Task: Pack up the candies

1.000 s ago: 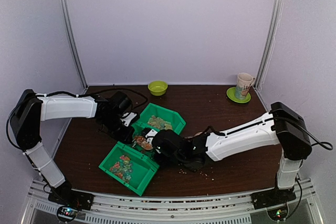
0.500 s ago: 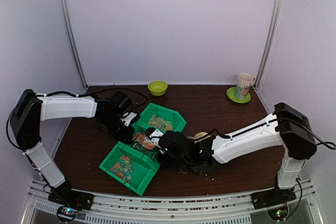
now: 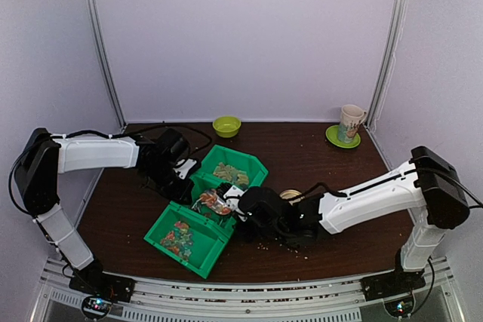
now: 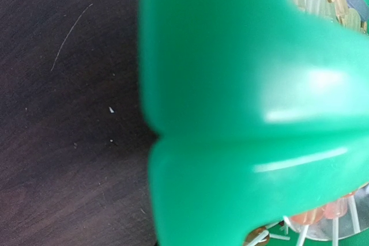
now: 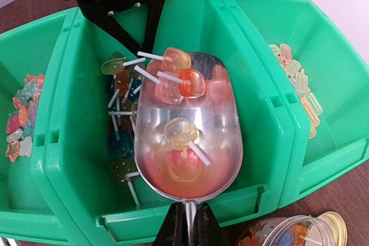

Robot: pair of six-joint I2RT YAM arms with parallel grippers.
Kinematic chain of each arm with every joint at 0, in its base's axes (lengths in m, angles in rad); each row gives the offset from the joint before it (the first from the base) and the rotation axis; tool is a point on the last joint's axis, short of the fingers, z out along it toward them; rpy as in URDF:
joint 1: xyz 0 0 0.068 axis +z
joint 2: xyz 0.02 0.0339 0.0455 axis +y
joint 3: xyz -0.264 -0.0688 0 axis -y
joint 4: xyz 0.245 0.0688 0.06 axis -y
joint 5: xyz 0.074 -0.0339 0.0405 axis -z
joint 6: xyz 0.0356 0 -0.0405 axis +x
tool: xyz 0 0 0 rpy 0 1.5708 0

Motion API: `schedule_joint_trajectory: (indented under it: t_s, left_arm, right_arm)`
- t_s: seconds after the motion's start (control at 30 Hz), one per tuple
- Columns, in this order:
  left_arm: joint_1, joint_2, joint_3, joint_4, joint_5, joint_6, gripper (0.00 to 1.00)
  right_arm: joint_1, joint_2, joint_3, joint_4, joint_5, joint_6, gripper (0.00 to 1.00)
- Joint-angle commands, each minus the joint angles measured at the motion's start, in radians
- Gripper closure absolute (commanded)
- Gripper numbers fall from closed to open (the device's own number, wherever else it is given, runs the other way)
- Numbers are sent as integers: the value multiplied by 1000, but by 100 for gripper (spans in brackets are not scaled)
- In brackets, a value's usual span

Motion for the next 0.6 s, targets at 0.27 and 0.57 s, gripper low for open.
schedule_joint_trajectory:
  t_s: [0.27,0.57]
  left_arm:
    - [7,-28,46,37,70,-7,100]
    - [7,-29,48,38,74,-6,100]
  right_arm:
    - [-12,-136,-47,-46,-86,-47,100]
    - [-13,-250,-167,113,-132,-43,100]
